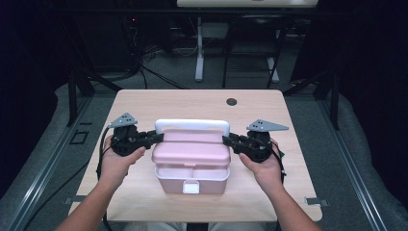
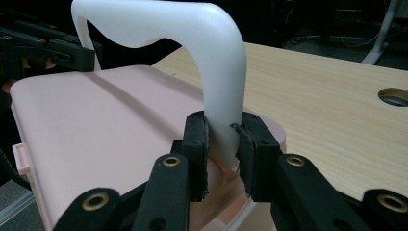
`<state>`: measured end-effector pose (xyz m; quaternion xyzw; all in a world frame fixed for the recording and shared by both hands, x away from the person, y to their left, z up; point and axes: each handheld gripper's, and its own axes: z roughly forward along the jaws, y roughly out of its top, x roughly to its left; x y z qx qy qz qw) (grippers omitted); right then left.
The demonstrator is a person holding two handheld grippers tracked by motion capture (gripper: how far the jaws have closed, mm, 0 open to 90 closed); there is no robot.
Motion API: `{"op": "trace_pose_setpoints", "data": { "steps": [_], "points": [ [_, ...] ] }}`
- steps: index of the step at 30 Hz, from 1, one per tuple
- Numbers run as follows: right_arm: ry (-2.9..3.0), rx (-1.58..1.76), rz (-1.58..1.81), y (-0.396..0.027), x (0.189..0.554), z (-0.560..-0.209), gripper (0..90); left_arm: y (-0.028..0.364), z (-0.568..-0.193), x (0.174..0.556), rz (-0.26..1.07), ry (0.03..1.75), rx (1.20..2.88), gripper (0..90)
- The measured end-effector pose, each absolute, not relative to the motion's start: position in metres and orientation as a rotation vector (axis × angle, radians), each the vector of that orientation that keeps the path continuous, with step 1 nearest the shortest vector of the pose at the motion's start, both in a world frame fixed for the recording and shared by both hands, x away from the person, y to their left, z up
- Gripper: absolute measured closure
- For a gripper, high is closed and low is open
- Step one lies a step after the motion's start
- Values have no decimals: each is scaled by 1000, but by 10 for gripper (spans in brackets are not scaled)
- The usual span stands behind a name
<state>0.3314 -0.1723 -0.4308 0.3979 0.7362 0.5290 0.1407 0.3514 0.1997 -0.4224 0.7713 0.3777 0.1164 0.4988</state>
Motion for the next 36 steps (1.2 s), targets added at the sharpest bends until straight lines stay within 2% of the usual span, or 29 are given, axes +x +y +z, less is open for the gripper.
{"op": "trace_pose_setpoints", "data": {
  "steps": [11, 17, 25, 36],
  "points": [
    [2131, 1168, 1526, -172, 332, -427, 740, 210, -418, 350, 271, 909, 1845, 708],
    [2130, 1185, 1534, -173, 335, -425, 740, 228, -414, 337, 323, 907, 1839, 765],
    [2134, 1213, 1542, -173, 339, -422, 740, 240, -430, 324, 302, 906, 1849, 894],
    [2141, 1221, 1534, -173, 341, -419, 739, 226, -449, 322, 250, 878, 1888, 900]
  ]
}}
